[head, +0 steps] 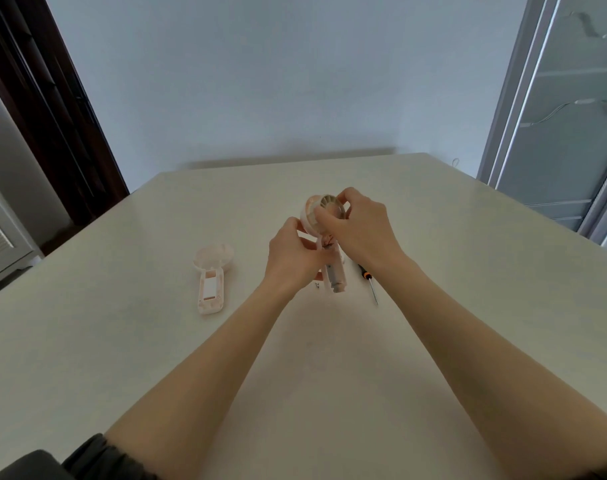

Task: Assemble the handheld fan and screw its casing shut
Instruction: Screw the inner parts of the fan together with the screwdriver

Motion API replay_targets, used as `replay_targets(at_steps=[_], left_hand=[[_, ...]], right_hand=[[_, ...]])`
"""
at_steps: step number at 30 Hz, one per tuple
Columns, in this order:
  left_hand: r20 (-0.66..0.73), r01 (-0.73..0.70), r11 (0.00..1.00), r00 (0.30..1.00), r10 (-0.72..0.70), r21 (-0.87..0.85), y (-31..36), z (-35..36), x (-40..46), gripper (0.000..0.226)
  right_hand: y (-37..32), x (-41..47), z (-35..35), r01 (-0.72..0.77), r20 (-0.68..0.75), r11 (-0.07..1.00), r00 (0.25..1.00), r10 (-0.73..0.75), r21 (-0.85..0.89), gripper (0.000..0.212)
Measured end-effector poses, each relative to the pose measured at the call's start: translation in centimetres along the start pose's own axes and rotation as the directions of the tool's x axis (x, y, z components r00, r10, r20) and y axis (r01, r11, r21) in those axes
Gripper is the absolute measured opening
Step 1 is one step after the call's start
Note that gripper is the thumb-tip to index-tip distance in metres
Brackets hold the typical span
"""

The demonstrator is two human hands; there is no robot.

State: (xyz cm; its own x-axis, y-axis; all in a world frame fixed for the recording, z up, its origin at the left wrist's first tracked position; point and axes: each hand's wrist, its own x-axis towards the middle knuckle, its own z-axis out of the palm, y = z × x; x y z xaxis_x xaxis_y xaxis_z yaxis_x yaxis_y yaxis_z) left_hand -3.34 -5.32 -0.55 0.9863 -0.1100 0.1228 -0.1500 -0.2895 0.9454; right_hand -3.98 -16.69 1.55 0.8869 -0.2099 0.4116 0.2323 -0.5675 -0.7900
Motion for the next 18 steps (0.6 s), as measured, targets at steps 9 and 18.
replay_targets(at_steps=[9, 18], left_hand=[[0.171, 0.152, 0.975, 0.977, -0.123, -0.164, 1.0, -0.3, -0.3, 0.034], [0.263, 0.230, 0.959, 0.947, -0.183, -0.162, 0.5, -0.6, 0.0, 0.037]], right_hand=[[0.7, 0.5, 0.2, -0.035, -0.038, 0.998, 0.999, 0.033, -0.043, 0.042], [1.3, 0.2, 0.3, -0.034, -0.022, 0.996, 0.999, 0.032, -0.085, 0.035]])
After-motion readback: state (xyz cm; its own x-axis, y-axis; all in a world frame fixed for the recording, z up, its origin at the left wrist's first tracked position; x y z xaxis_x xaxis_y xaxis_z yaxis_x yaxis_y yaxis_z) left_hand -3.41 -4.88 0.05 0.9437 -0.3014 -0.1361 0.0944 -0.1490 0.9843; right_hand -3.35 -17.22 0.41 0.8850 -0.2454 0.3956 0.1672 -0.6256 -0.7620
